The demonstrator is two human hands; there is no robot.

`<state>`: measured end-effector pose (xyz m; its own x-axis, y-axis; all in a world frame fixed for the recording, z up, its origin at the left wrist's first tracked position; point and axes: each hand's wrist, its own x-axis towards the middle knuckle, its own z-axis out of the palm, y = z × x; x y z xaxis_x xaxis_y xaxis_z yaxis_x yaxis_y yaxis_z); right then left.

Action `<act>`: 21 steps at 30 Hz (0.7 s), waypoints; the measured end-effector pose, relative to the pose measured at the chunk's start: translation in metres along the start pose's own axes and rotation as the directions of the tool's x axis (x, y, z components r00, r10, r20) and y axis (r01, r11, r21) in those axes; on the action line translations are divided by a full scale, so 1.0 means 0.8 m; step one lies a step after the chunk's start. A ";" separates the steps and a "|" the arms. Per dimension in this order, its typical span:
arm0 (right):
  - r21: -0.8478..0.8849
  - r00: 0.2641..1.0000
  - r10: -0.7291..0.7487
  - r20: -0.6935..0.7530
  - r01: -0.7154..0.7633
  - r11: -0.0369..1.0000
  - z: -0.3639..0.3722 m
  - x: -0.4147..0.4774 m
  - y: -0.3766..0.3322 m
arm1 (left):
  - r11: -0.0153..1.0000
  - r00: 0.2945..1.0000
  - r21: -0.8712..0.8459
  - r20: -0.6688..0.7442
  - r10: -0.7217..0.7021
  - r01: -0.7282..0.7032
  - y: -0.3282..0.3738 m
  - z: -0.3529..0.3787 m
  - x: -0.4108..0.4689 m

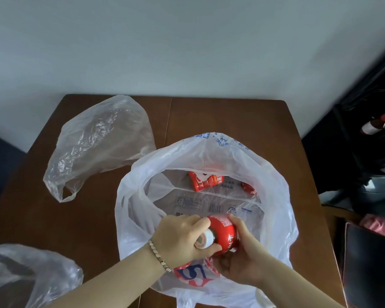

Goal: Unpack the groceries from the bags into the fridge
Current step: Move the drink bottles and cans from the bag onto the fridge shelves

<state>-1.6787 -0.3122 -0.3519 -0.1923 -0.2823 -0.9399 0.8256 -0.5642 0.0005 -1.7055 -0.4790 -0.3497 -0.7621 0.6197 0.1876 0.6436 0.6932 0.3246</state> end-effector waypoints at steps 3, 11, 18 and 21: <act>-0.340 0.987 -0.115 -0.116 0.069 0.938 0.009 0.017 -0.022 | 0.999 0.999 0.014 -0.015 -0.048 0.048 -0.008 0.004 -0.004; -0.887 0.495 -0.788 0.365 -0.073 -0.457 0.050 0.097 -0.114 | 0.970 0.984 0.171 0.017 -0.180 0.175 -0.032 0.010 -0.004; -0.849 0.649 -0.718 0.252 -0.208 -0.486 0.039 0.113 -0.132 | 0.949 0.971 0.230 0.056 -0.232 0.214 -0.034 -0.002 0.003; -0.899 0.710 -0.654 0.261 -0.069 -0.433 0.021 0.098 -0.097 | 0.950 0.962 0.223 0.111 -0.250 0.221 -0.035 -0.005 0.004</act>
<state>-1.7668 -0.3032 -0.4198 -0.8147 -0.0339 -0.5789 0.1321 0.9612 -0.2421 -1.7264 -0.4977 -0.3547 -0.8858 0.4641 -0.0036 0.4588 0.8769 0.1433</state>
